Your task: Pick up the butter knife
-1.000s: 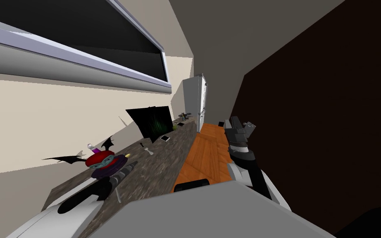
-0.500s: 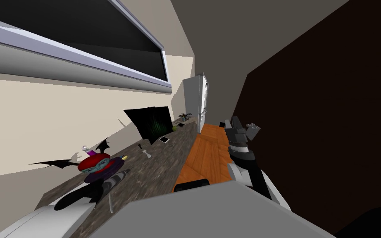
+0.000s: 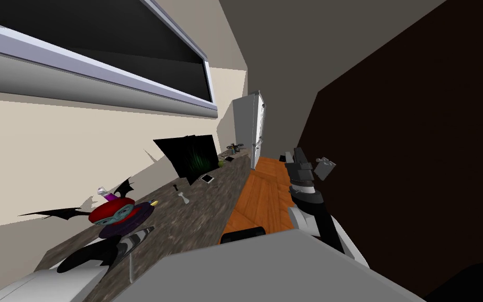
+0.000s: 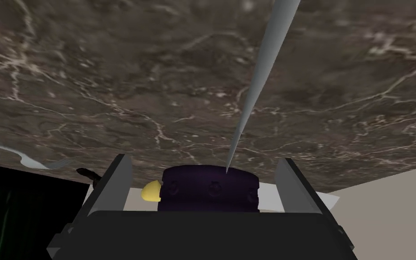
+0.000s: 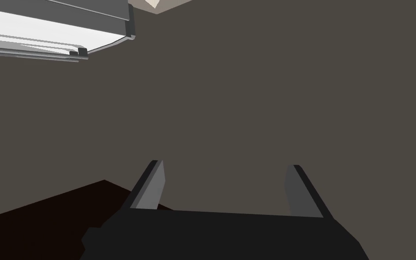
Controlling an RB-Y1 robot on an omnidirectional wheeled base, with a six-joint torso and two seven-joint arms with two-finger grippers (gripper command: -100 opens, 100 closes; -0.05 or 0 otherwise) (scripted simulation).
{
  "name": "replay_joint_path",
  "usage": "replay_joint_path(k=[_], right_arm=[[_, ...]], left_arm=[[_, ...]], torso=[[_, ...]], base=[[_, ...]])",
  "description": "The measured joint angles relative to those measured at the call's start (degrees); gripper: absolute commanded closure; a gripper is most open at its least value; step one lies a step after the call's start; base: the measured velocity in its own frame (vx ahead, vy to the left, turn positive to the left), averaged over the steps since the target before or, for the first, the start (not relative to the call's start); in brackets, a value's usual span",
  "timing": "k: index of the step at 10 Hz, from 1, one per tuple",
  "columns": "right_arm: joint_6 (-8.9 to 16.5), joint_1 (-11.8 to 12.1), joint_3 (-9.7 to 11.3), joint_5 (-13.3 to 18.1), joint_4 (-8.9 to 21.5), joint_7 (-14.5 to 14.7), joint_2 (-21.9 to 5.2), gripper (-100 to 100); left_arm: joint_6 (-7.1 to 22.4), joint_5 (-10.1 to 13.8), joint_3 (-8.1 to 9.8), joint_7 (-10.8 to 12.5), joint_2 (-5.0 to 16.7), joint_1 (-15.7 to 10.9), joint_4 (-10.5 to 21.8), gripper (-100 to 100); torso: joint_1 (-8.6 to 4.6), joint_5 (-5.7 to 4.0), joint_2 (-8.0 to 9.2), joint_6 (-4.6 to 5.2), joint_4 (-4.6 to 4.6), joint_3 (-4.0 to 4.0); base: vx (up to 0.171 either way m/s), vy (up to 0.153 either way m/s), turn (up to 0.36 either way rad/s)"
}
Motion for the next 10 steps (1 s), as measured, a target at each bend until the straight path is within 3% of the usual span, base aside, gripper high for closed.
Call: replay_joint_path(k=[2,3,4,7,8,10], right_arm=[[0.0,0.0,0.0,0.0,0.0,0.0,0.0,0],[0.0,0.0,0.0,0.0,0.0,0.0,0.0,0],[0.0,0.0,0.0,0.0,0.0,0.0,0.0,0],[0.0,0.0,0.0,0.0,0.0,0.0,0.0,0],[0.0,0.0,0.0,0.0,0.0,0.0,0.0,0],[0.0,0.0,0.0,0.0,0.0,0.0,0.0,0]], left_arm=[[1.9,2.0,-0.12,-0.8,1.9,0.4,2.1,-100],[2.2,2.2,-0.10,-0.9,2.0,0.3,2.3,0],[2.2,2.2,-0.11,-0.9,2.0,0.3,2.3,-100],[0.1,0.7,-1.68,-1.0,0.9,-1.1,5.9,-100],[-0.1,0.6,-1.74,-1.0,0.9,-1.1,6.0,100],[0.0,0.6,-1.66,-0.9,0.9,-1.1,6.1,100]], torso=[[-0.01,-0.01,-0.10,0.01,-0.02,-0.06],[0.01,0.00,-0.01,0.01,-0.01,-0.01],[0.03,0.00,0.08,0.01,0.02,0.04],[0.16,0.04,0.13,0.02,0.03,0.08],[0.11,0.02,0.14,0.01,0.03,0.08],[0.04,0.05,0.09,0.13,0.03,0.05]], base=[[0.046,-0.013,0.026],[0.000,0.000,0.000],[0.006,0.010,-0.057],[0.000,0.021,-0.042],[0.000,0.000,0.000],[-0.001,0.002,0.012]])
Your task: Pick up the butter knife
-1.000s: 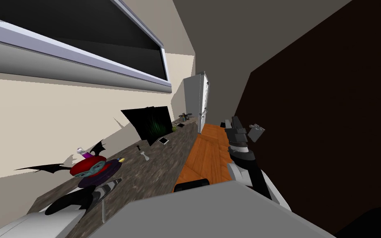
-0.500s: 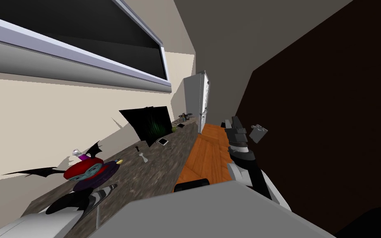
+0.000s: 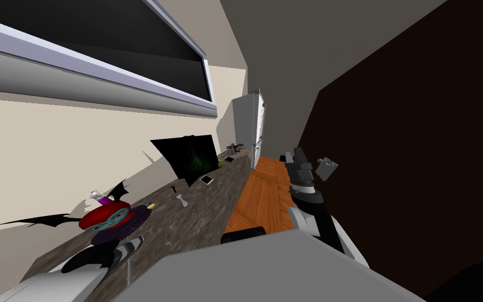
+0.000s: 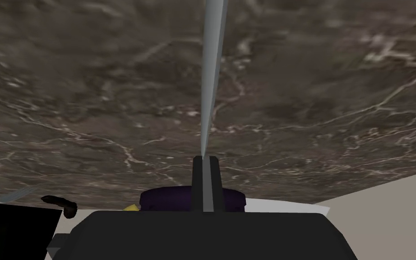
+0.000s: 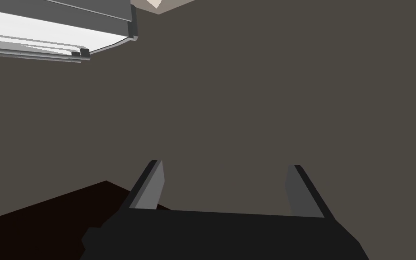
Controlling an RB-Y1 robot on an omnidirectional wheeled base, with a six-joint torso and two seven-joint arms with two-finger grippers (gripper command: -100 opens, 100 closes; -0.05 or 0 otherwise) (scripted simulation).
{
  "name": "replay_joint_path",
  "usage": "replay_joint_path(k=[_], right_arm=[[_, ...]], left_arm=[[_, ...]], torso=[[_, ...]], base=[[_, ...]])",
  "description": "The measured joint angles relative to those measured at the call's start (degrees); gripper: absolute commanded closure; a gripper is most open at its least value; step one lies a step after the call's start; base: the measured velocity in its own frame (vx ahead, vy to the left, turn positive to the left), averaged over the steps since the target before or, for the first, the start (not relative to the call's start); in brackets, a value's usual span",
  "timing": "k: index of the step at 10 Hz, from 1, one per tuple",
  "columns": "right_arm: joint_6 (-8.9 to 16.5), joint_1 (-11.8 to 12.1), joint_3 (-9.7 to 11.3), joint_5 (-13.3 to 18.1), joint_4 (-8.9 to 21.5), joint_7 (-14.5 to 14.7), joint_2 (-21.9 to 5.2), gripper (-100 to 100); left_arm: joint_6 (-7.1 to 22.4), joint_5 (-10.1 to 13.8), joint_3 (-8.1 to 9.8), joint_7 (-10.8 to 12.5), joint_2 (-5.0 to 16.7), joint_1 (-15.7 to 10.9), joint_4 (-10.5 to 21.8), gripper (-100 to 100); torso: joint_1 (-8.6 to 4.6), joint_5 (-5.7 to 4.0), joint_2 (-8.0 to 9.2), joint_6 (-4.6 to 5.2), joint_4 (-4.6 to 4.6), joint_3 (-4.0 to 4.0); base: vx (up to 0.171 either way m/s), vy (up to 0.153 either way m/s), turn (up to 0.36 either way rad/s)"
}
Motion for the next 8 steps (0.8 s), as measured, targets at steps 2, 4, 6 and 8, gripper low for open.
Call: replay_joint_path(k=[2,4,6,8], right_arm=[[0.0,0.0,0.0,0.0,0.0,0.0,0.0,0],[0.0,0.0,0.0,0.0,0.0,0.0,0.0,0],[0.0,0.0,0.0,0.0,0.0,0.0,0.0,0],[0.0,0.0,0.0,0.0,0.0,0.0,0.0,0]], left_arm=[[0.0,0.0,-0.01,0.0,0.0,0.0,0.0,100],[0.0,0.0,-0.01,0.0,0.0,0.0,0.0,100],[1.1,0.7,0.78,0.0,0.6,0.8,-2.2,100],[1.9,1.1,1.22,0.0,0.9,1.2,-3.4,0]], torso=[[0.03,0.01,-0.01,-0.03,0.00,-0.01],[0.03,0.01,-0.01,-0.04,-0.01,-0.01],[-0.11,-0.03,0.00,-0.07,0.00,0.00],[-0.05,-0.01,0.00,-0.08,-0.01,0.00]], base=[[0.000,0.000,0.000],[0.001,-0.009,0.031],[0.001,-0.025,0.047],[0.000,-0.005,0.003]])
